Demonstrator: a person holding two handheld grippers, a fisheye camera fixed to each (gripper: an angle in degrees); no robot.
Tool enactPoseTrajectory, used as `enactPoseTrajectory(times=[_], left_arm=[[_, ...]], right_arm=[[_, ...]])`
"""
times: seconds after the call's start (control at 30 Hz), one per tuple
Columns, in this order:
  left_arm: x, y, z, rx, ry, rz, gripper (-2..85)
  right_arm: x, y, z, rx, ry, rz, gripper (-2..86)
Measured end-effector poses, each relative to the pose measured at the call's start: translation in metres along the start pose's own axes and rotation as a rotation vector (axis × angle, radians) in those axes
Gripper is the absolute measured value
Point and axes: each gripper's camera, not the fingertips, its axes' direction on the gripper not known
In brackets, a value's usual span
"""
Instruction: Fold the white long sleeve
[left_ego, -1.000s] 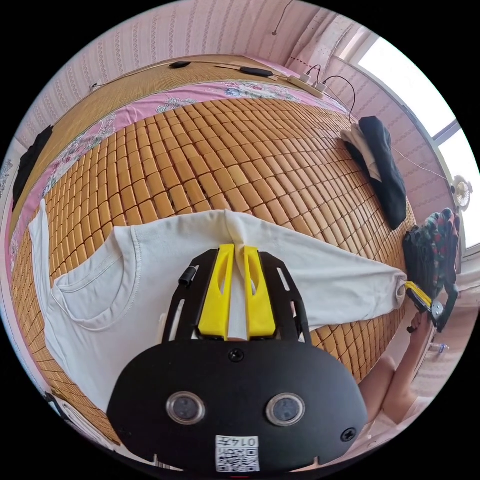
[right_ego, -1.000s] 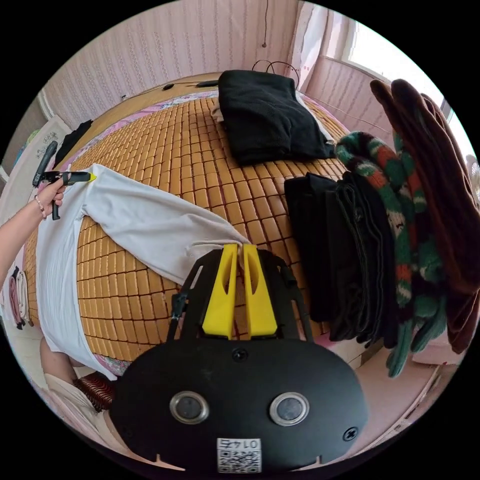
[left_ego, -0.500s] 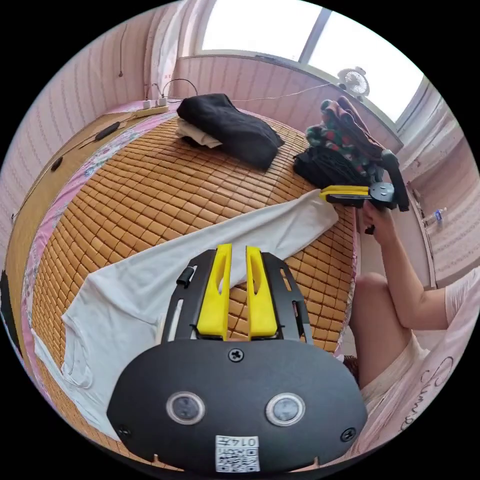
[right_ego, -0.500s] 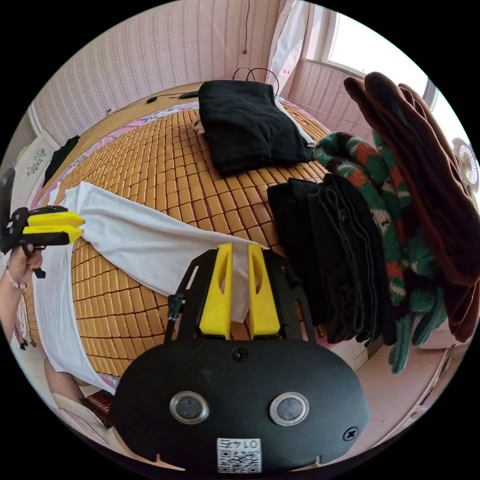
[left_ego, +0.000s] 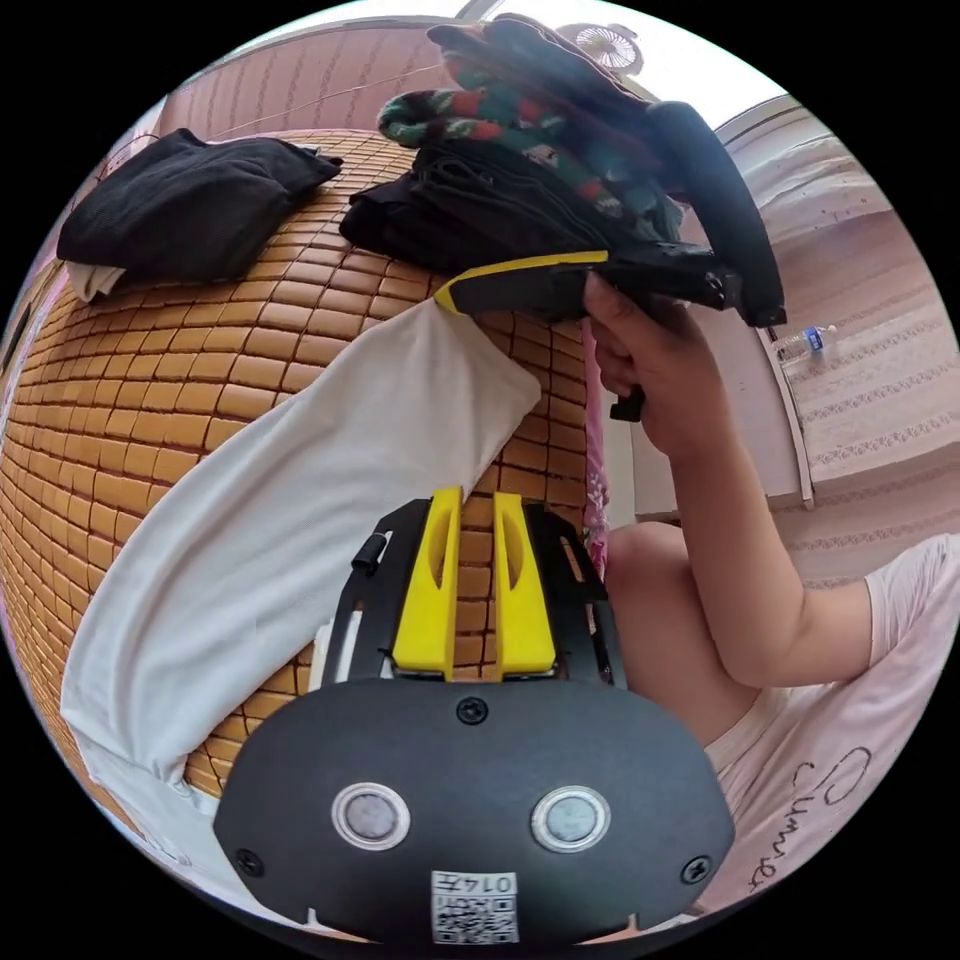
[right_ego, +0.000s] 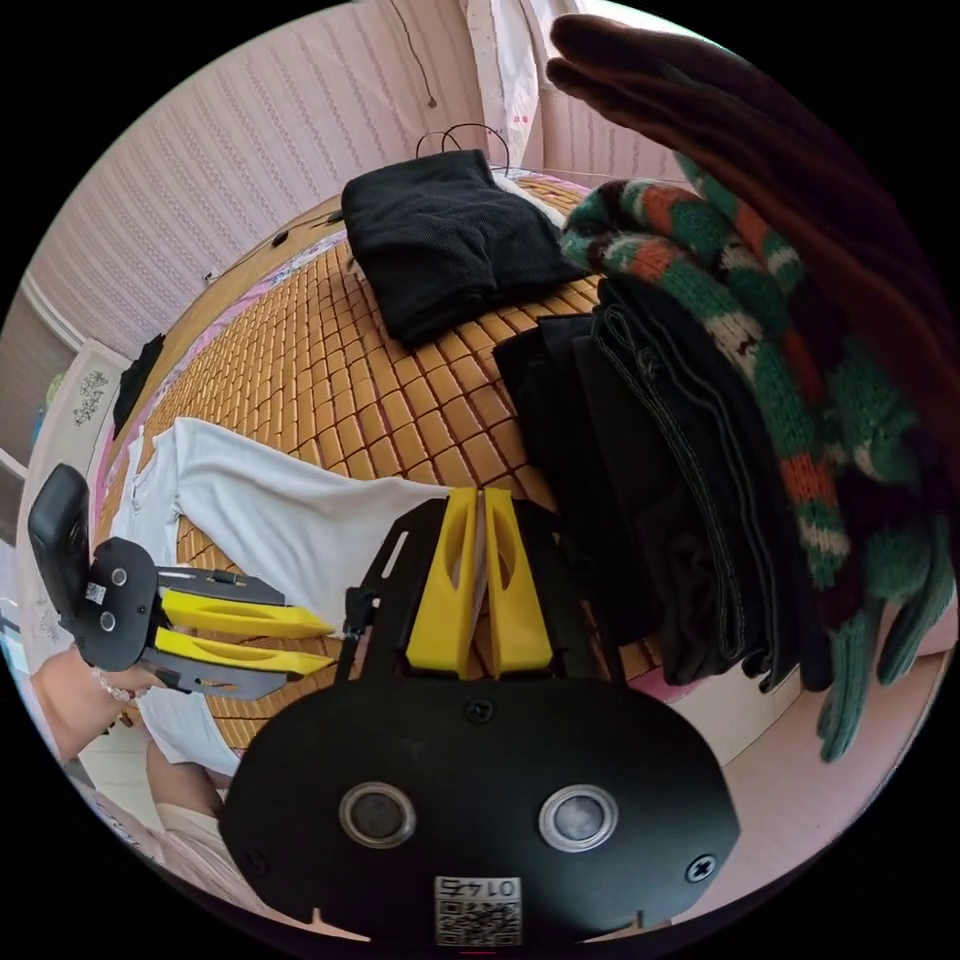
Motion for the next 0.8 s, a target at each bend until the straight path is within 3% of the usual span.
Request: enactPoseTrajectory(times=[0.2,0.27,0.47,0.6,0.7,0.8], left_arm=[[0.012,-0.005,0.014,0.018,0.008,0.015,6.3],[0.008,-0.003,-0.001,0.103,-0.002,-0.012,5.7],[-0.054,0.001,-0.033,0.166,-0.37,-0.228,5.9],[-0.087,-0.008,-0.01,-0.013,-0.394,-0.309,6.3],[-0.087,-0.013,-0.005,0.003,-0.351,-0.295,2.4],[-0.084,-0.016,-0.001,0.044,-0.517,-0.322,-0.4]], right_arm=[[0.013,0.001,0.002,-0.024,-0.043,-0.04,0.2],[0.015,0.003,-0.004,-0.001,-0.061,-0.075,-0.1],[0.018,0.001,0.005,-0.059,-0.067,-0.126,-0.9],[0.027,0.001,0.004,-0.068,-0.082,-0.118,-1.0],[0.031,0.002,0.001,-0.062,-0.057,-0.115,-1.0],[0.032,0.002,-0.002,-0.038,0.026,-0.094,-1.0]])
